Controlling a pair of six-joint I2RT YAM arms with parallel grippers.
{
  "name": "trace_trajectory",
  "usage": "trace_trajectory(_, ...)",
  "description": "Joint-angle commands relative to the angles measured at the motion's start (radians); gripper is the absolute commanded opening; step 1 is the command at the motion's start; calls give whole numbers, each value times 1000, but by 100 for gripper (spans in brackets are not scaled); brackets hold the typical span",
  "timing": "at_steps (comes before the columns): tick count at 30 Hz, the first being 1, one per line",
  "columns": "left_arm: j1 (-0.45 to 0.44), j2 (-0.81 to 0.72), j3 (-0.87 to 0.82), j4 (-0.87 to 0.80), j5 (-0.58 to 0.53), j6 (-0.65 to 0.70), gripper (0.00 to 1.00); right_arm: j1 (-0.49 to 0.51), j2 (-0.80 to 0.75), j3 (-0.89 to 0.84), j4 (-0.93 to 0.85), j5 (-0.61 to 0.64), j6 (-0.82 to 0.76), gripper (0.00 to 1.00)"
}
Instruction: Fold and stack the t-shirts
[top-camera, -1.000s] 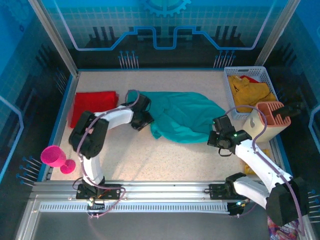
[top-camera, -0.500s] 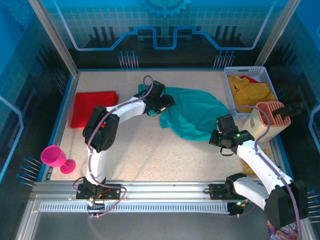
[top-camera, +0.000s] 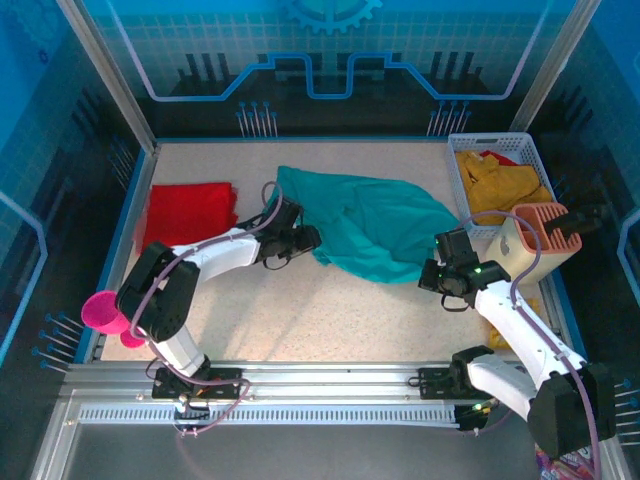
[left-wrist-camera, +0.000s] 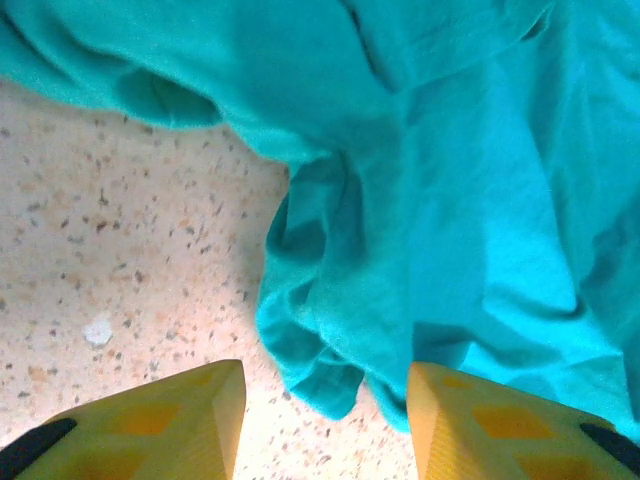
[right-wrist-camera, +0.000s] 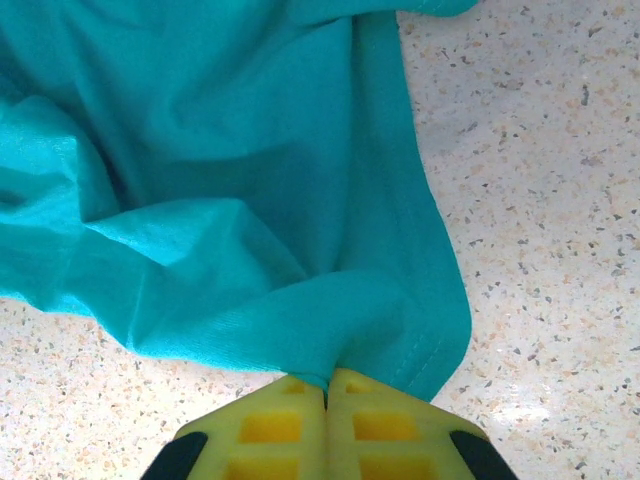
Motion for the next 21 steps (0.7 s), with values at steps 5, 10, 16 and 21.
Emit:
trace_trajectory(5, -62, 29, -108, 148, 32, -36, 42, -20, -19, 12, -2, -18, -12, 0)
trace_trajectory(10, -99, 83, -70, 158, -11, -75, 41, -20, -24, 10, -7, -20, -14, 0)
trace_trajectory(16, -119, 127, -11, 106, -74, -103, 35, -22, -36, -2, -9, -23, -12, 0)
trace_trajectory(21, -119, 143, 51, 30, -144, -84, 32, -24, -46, -2, -16, -14, -14, 0)
